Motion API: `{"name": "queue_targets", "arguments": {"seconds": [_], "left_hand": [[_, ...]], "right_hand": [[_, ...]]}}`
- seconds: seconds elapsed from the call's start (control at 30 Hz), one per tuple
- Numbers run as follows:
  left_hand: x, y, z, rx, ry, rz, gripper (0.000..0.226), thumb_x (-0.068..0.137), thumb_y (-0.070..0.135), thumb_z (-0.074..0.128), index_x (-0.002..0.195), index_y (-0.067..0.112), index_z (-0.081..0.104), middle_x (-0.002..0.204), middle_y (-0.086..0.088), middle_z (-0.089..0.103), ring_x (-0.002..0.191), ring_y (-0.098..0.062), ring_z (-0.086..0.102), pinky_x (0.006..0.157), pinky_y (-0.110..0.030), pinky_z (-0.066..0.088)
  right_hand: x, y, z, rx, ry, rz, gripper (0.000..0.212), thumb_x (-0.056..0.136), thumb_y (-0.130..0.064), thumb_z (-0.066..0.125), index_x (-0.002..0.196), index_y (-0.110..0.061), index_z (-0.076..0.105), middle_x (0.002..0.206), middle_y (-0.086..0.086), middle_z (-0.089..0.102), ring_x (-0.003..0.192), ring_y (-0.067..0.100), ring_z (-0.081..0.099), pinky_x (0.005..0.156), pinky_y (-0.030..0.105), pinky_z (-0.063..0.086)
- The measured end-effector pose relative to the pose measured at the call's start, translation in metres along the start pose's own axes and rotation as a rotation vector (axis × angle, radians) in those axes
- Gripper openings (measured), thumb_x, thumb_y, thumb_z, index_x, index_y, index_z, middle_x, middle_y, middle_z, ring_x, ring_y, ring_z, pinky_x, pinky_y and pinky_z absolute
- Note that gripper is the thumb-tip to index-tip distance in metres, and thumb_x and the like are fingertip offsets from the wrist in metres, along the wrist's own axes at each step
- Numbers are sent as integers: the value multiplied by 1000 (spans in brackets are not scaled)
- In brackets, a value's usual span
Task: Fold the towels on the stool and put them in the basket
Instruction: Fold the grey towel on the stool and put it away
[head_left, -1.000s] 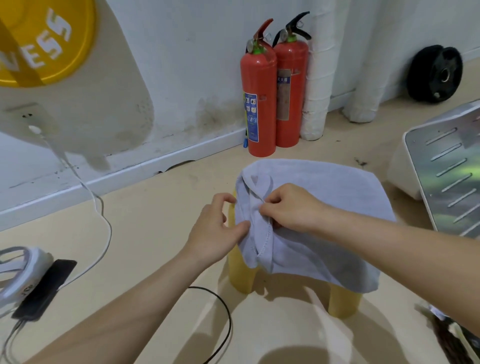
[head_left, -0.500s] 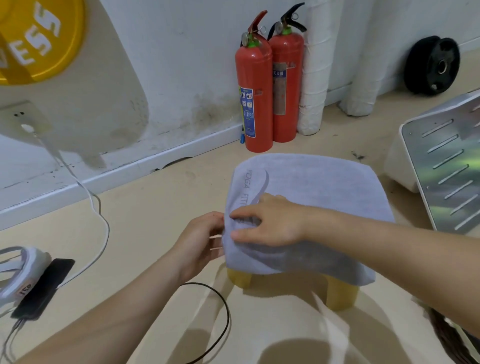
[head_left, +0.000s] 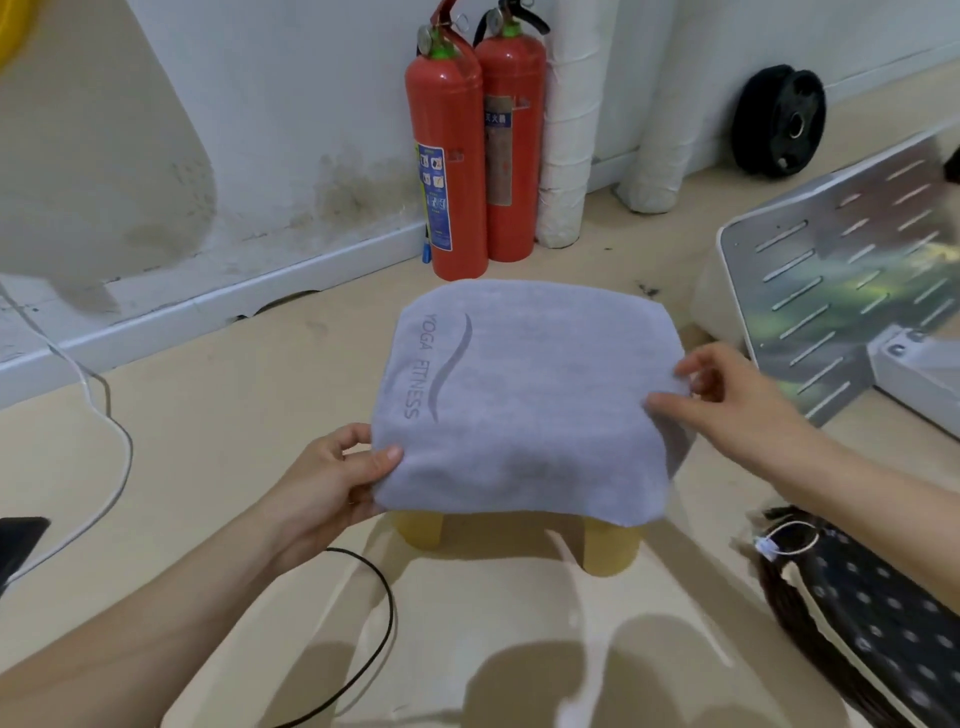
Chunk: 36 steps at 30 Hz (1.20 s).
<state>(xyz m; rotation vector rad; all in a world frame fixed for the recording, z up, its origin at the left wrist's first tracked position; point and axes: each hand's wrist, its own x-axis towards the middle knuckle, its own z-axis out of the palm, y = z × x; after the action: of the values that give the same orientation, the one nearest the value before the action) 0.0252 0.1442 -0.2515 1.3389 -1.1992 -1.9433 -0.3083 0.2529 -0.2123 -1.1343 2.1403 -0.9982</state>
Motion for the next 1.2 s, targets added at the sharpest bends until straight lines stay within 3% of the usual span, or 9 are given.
{"name": "queue_targets", "arguments": {"seconds": [0.17,0.37,0.57,0.73,0.83,0.93,1.03,1.13,1.2], "left_hand": [[2,2,8,-7,145,69,20,93,14,58,90,24,42,78,-7,68,59,-23,56,54,-29,49],[-11,8,-2,108,-54,90,37,65,28,83,82,22,50,76,-9,56,60,-20,47,61,-30,51],[-23,19,-12,234,-301,-67,43,44,4,91,84,6,75,89,-14,70,82,-21,68,80,-27,56],[-37,50,-4,310,-183,132,49,63,-27,63,85,13,79,91,-15,74,83,-18,72,71,-18,55],[-44,75,13,388,-16,432,25,59,3,80,79,19,80,88,-6,76,83,-16,72,76,-22,56],[-45,113,28,478,182,691,28,82,6,68,74,31,79,66,4,71,65,-9,63,69,-21,51],[-55,157,41,380,164,798,44,80,-8,63,77,32,78,75,9,74,73,-5,67,70,-16,51],[-71,185,50,433,161,929,54,73,-23,62,90,26,75,88,13,75,87,-3,69,75,-12,51],[-81,199,53,551,320,1104,47,73,-13,70,89,31,73,86,22,73,83,2,67,75,-10,50]], "right_hand": [[-35,51,8,602,-270,472,55,72,-42,74,121,-24,53,110,-2,67,105,15,60,81,43,51],[-41,57,19,689,-379,424,49,46,-41,89,88,-23,71,94,-1,71,78,10,62,79,31,38],[-48,52,14,849,-386,471,33,83,-18,63,112,-3,64,90,11,72,65,15,64,57,24,56],[-51,27,-8,734,-106,232,27,86,-9,65,101,-17,44,48,3,55,35,13,41,33,18,31],[-47,-9,-32,842,-123,47,25,70,-24,75,88,-16,58,52,3,57,37,14,48,34,16,36],[-38,-41,-64,936,-291,-121,50,45,-27,90,90,-13,75,88,10,74,77,21,73,58,19,56],[-31,-73,-92,732,-263,-306,52,56,2,77,106,-12,69,105,9,74,101,19,69,78,22,56],[-31,-107,-113,406,107,-492,24,76,4,69,89,-17,70,78,2,75,72,12,72,61,19,56],[-31,-124,-130,297,298,-559,18,88,-23,65,72,-14,68,62,10,67,50,16,57,47,28,46]]}}
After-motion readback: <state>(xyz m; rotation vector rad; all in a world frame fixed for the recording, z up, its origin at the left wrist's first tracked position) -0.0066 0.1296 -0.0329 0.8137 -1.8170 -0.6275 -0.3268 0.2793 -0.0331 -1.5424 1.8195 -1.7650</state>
